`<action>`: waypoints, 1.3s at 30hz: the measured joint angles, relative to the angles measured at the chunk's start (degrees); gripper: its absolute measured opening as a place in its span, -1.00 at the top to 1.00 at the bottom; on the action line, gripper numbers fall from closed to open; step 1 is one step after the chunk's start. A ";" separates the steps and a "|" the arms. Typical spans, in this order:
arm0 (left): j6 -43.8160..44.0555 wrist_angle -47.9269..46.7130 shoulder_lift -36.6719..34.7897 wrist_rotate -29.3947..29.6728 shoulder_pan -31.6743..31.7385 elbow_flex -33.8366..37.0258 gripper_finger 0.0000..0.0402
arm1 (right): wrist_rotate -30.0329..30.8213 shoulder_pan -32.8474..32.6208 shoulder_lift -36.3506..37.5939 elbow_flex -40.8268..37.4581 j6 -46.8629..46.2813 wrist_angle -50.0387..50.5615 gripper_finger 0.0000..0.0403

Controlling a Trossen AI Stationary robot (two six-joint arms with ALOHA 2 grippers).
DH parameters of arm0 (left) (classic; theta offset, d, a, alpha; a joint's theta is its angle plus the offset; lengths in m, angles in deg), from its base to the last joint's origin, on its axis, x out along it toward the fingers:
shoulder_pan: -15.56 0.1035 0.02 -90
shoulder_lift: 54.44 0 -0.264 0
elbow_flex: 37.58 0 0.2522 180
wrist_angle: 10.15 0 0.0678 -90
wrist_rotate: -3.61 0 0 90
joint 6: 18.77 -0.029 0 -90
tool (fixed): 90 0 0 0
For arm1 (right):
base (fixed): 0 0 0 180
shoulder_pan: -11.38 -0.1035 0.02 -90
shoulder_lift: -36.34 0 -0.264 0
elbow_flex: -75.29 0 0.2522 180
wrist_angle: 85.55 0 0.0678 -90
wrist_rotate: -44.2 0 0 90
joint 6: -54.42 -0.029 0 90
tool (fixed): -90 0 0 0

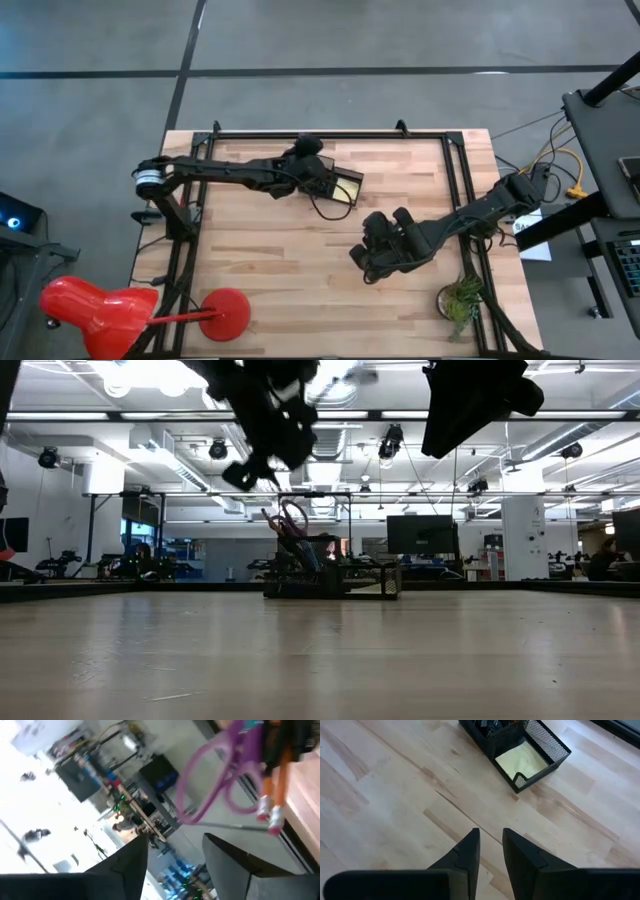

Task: Pick and place office supplies into organizer
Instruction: Return to Home Position

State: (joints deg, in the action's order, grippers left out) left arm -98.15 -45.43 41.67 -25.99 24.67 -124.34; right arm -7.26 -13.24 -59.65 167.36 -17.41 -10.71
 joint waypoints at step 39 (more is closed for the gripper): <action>98.98 1.04 -45.27 -58.69 -13.37 17.38 0.13 | -7.32 16.37 52.46 -29.37 28.79 -16.00 0.96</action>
State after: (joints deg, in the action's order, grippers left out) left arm 0.83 -44.39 -3.60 -84.68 11.31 -106.97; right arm -14.58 3.13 -7.19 137.98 11.38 -26.71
